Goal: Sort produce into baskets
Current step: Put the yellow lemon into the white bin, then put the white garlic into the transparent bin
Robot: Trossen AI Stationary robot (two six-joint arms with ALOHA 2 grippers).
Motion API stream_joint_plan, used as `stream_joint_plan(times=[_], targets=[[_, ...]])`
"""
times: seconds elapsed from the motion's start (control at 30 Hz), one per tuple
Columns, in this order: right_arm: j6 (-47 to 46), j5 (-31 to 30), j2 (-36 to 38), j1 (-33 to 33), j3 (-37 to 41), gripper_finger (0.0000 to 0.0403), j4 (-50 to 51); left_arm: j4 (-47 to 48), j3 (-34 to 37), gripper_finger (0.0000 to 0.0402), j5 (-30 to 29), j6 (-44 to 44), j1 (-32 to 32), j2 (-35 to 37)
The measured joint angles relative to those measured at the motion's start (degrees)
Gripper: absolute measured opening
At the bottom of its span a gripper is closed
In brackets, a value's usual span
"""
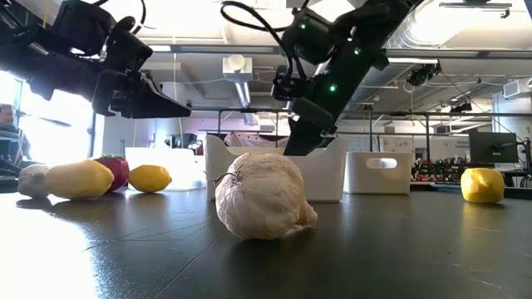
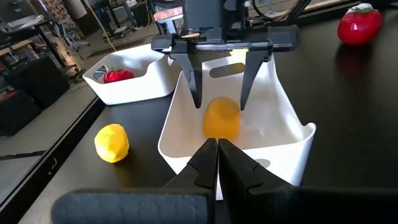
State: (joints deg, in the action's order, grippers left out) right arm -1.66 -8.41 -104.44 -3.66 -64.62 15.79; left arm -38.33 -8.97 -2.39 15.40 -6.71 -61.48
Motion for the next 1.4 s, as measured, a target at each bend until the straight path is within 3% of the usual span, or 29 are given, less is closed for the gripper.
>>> stream_joint_plan(times=[0.13, 0.23, 0.37, 0.5, 0.57, 0.73, 1.03, 1.2, 1.4], targets=[[1.1, -0.6, 0.0, 0.8, -3.7, 0.0286, 2.6, 0.3, 0.0, 0.0, 0.0, -0.4, 0.0, 0.0], [2.9, -2.9, 0.1, 2.2, -8.0, 0.0251, 7.3, 0.7, 0.0, 0.0, 0.0, -0.4, 0.0, 0.0], [6.7, -6.8, 0.3, 4.1, -10.2, 0.0159, 7.1, 1.6, -0.3, 0.0, 0.0, -1.6, 0.0, 0.0], [8.2, -7.6, 0.3, 4.1, -7.6, 0.0045, 0.0, 9.1, -3.7, 0.0, 0.5, -2.3, 0.2, 0.0], [9.3, -8.2, 0.6, 4.0, -6.3, 0.0012, -3.3, 13.7, -5.7, 0.0, 0.6, -1.7, 0.7, 0.0], [10.6, -8.2, 3.0, 5.0, -3.6, 0.0026, -12.0, 26.1, -11.8, 0.0, 0.7, -0.9, 3.4, 0.0], [14.2, -8.1, 10.3, 5.4, 5.9, 0.0005, -25.3, 53.3, -23.8, 0.0, 0.7, -6.4, 11.8, 0.0], [15.3, -7.9, 15.4, 4.8, 13.7, 0.0002, -31.6, 68.8, -30.9, 0.0, -0.1, -12.0, 17.5, 0.0], [16.5, -9.7, 23.8, 3.3, 16.7, 0.0001, -31.3, 89.2, -36.7, 0.0, -1.8, -25.2, 22.1, 0.0]])
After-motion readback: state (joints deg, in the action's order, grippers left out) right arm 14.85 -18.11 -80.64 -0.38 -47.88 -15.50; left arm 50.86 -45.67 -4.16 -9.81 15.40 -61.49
